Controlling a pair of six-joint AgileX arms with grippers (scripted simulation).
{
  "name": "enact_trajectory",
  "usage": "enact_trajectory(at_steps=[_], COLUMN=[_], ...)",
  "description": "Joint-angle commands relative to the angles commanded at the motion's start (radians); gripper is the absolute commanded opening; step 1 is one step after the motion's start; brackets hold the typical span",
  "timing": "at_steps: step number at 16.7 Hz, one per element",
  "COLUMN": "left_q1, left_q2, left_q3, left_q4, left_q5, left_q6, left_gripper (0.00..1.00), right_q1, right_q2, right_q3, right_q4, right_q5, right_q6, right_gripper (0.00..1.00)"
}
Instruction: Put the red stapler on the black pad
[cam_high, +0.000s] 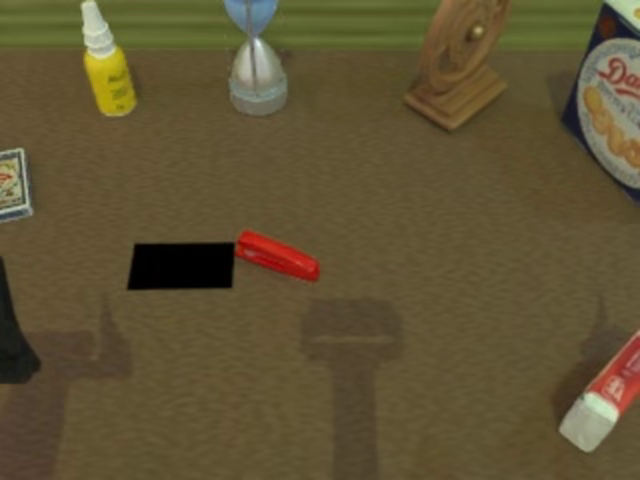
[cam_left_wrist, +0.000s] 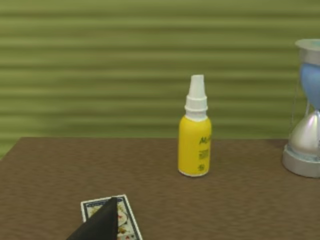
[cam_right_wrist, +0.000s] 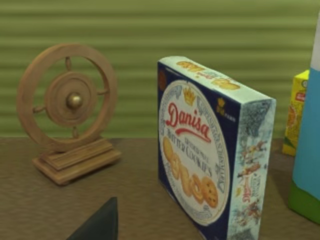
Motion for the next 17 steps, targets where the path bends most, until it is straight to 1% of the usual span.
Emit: enact_trajectory(at_steps=[2,4,7,11,14,17], left_q1=[0.0,-0.012,-0.053,-0.136,-0.208,-0.282], left_q2=[0.0,0.029,0.149,0.461,0.789,1.151], left_q3=[0.0,0.028,0.145,0.42,0.679,0.953], left_q4=[0.0,-0.027,-0.134,-0.367,-0.576,-0.789], left_q5=[0.0,0.011,0.046,0.105,0.141,0.163], left_q6=[0.0,0.026,0.126,0.349,0.553,0.763], left_gripper=[1.0,1.0,1.0,1.0,1.0,1.0], right_q1=[0.0,0.0,0.0,0.0,0.0,0.0], right_q2=[0.0,0.0,0.0,0.0,0.0,0.0], right_q3=[0.0,0.0,0.0,0.0,0.0,0.0], right_q4=[0.0,0.0,0.0,0.0,0.0,0.0], right_q5=[0.0,0.0,0.0,0.0,0.0,0.0], right_q6=[0.0,0.0,0.0,0.0,0.0,0.0], right_gripper=[1.0,1.0,1.0,1.0,1.0,1.0])
